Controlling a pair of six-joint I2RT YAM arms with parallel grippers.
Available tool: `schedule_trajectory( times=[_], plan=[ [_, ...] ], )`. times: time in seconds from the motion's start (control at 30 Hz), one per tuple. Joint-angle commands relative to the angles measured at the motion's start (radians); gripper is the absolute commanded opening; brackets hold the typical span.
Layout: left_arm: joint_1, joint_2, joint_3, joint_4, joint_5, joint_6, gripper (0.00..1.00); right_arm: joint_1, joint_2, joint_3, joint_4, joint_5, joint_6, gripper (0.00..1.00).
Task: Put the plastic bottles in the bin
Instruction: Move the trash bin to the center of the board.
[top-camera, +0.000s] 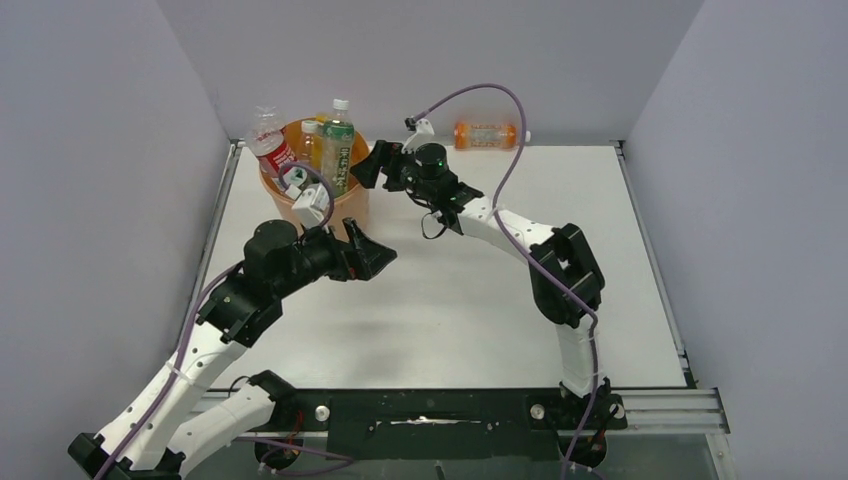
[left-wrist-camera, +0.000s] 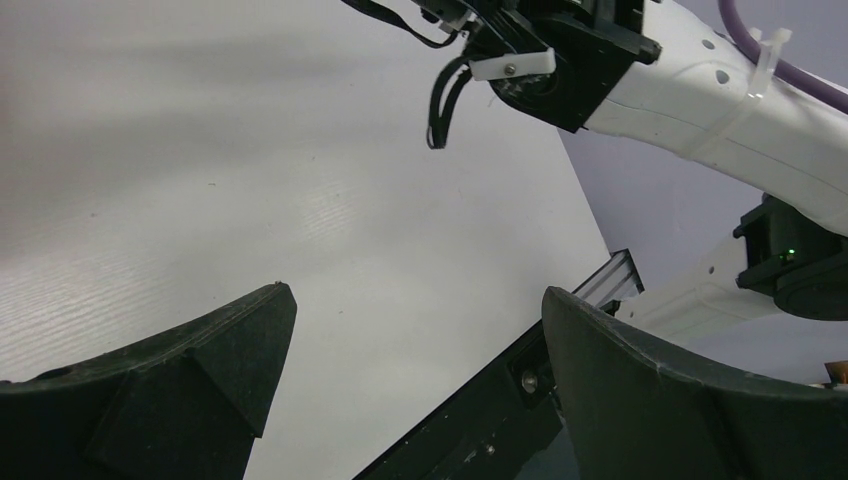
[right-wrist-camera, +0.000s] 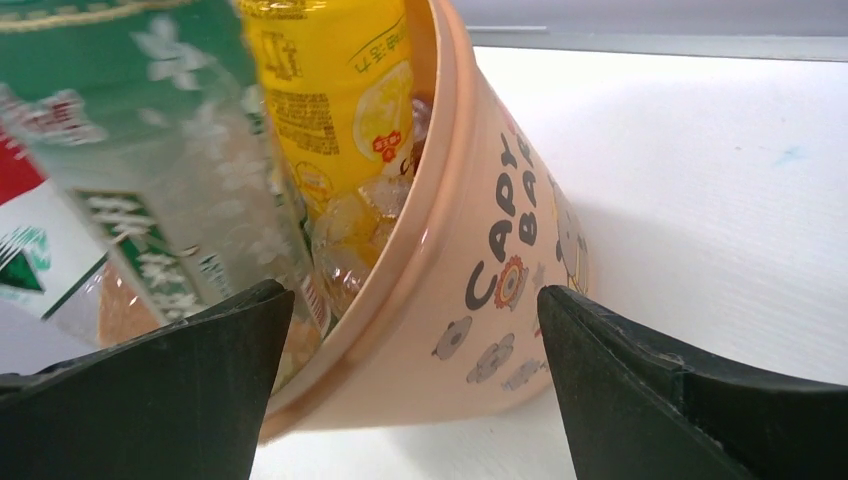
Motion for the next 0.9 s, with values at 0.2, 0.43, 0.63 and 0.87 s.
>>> schedule_trajectory(
  times=[0.2,0.43,0.63,0.87],
  plan=[
    [-0.013,0.048,0.064,0.076,0.014,0.007,0.97,-0.052,-0.267,-0.179,-0.001,0.038,-0.059,0.98],
    [-0.041,0.098,0.058,0.11,0.003,0.003,0.97,-0.09,-0.378,-0.294,0.015,0.039,-0.065,0.98],
    [-0.089,0.169,0.058,0.174,-0.024,-0.001,0.97,-0.16,-0.517,-0.453,0.017,0.042,-0.065,0.98],
    [-0.175,0.367,0.102,0.311,-0.05,0.015,0.97,-0.281,-0.681,-0.615,-0.02,0.037,-0.065,0.98]
  ],
)
